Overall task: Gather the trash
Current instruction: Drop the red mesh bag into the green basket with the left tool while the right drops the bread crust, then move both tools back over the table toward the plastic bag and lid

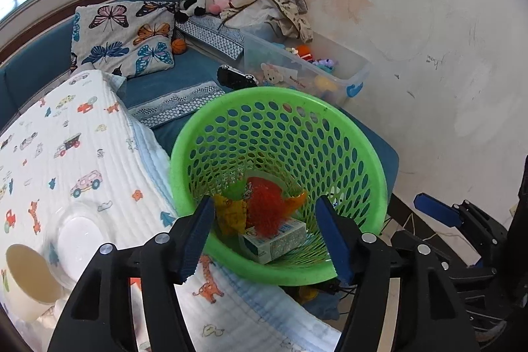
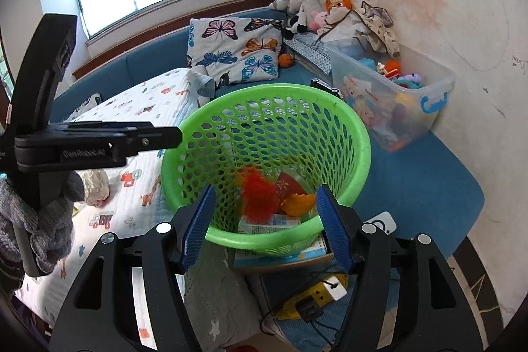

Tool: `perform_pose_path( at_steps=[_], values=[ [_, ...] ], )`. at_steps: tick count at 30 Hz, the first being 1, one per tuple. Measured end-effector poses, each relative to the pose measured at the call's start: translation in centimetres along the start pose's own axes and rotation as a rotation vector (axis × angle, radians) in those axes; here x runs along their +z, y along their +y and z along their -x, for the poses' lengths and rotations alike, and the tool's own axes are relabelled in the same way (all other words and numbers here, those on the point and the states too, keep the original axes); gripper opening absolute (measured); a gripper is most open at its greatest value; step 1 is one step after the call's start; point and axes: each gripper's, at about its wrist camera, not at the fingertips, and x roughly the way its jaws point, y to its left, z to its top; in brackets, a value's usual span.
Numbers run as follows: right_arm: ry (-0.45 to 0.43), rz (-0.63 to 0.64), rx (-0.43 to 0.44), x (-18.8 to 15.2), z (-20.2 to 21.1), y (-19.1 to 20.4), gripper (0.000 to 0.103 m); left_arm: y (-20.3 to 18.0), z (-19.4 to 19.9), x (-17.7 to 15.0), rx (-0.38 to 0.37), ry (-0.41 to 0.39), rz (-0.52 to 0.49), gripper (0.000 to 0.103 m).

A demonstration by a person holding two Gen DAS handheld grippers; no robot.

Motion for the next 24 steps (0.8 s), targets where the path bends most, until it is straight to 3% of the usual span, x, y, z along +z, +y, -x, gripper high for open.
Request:
perform_pose_path(
  at_steps=[24],
  values=[
    [-0.033,0.114,0.126,-0.2,2.2,8.1,0.078,5.8,13.2,-5.7,0.09,-0.188,0.097,0.078]
  ],
)
